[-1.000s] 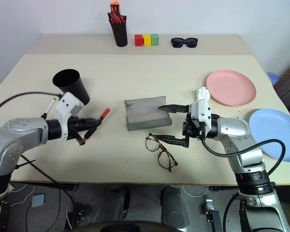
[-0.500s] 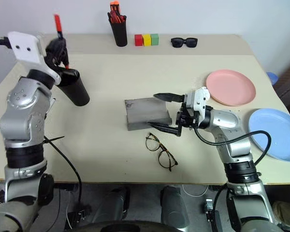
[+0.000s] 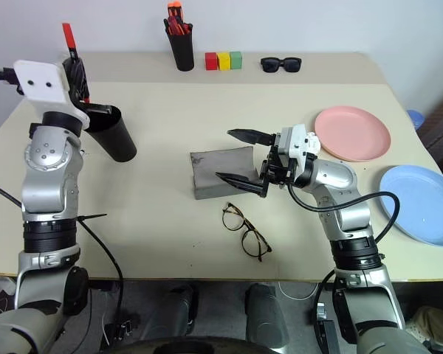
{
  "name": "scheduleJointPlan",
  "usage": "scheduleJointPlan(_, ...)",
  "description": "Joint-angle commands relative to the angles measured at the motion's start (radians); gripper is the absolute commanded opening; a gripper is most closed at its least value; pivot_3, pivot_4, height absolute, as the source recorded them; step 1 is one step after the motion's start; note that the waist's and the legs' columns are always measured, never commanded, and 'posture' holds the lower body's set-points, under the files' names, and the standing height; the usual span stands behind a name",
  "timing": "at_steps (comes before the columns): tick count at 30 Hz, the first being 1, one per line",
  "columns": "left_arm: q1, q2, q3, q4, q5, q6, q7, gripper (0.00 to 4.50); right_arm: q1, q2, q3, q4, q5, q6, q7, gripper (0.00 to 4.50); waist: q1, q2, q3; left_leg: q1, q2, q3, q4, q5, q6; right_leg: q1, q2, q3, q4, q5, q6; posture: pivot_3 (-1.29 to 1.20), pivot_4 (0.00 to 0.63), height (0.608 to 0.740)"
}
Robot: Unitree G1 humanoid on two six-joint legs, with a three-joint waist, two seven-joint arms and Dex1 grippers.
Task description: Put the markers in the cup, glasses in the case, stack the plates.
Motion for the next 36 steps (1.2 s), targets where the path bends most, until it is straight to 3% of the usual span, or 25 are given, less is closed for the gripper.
scheduleJointPlan(1,0.000,-0.019,-0.005,0.009,0.022,-0.051,0.022,0.09,-0.021,0.014,-0.008,-0.012,0.008,-0.012,-0.010,4.50,0.000,0.000,0.000,0.000,0.000,0.000,0.000,0.000,0.000,0.000,0.000,0.000,0.000,0.000,0.000,0.00,0.150,0.740)
scheduleJointPlan(12,0.013,-0.035,-0.010,0.091,0.053,-0.101,0.038,0.09,-0.012,0.017,-0.006,-0.038,0.014,-0.003,-0.023,4.50,-0.001,0.000,0.000,0.000,0.000,0.000,0.001,0.000,0.000,0.000,0.000,0.000,0.000,0.000,0.000,0.00,0.150,0.740)
scheduleJointPlan(16,0.031,-0.044,-0.019,0.096,0.054,-0.100,0.034,1.66,-0.014,0.013,-0.009,-0.041,0.016,0.003,-0.024,4.50,-0.001,0.000,0.000,0.000,0.000,0.000,0.001,0.000,0.000,0.000,0.000,0.000,0.000,0.000,0.000,0.00,0.150,0.740)
scheduleJointPlan(21,0.051,-0.058,-0.015,0.063,0.030,-0.088,0.024,4.28,-0.013,0.008,-0.012,-0.041,0.016,0.008,-0.024,4.50,0.000,0.000,0.000,0.000,0.000,0.000,0.001,0.000,0.000,0.000,0.000,0.000,0.000,0.000,0.000,0.00,0.150,0.740)
scheduleJointPlan(24,0.043,-0.075,0.030,-0.003,-0.029,-0.019,0.034,4.28,-0.016,0.007,-0.012,-0.030,0.015,0.009,-0.021,4.50,-0.001,0.000,0.000,0.000,0.000,0.000,0.001,0.000,0.000,0.000,0.000,0.000,0.000,0.000,0.000,0.00,0.150,0.740)
scheduleJointPlan(28,0.015,-0.062,0.144,-0.107,-0.141,0.198,0.073,4.28,-0.017,0.006,-0.002,-0.022,0.022,0.026,-0.002,4.50,-0.006,0.000,0.000,0.000,0.000,0.000,0.001,0.000,0.000,0.000,0.000,0.000,0.001,0.000,0.000,0.00,0.150,0.740)
scheduleJointPlan(36,0.047,0.147,0.386,-0.117,-0.289,0.707,0.067,4.28,-0.016,0.010,0.047,0.006,0.011,0.024,0.089,4.50,-0.026,0.000,0.000,0.000,0.000,-0.001,0.000,0.000,0.000,-0.001,0.001,0.000,0.002,0.000,0.000,0.00,0.150,0.740)
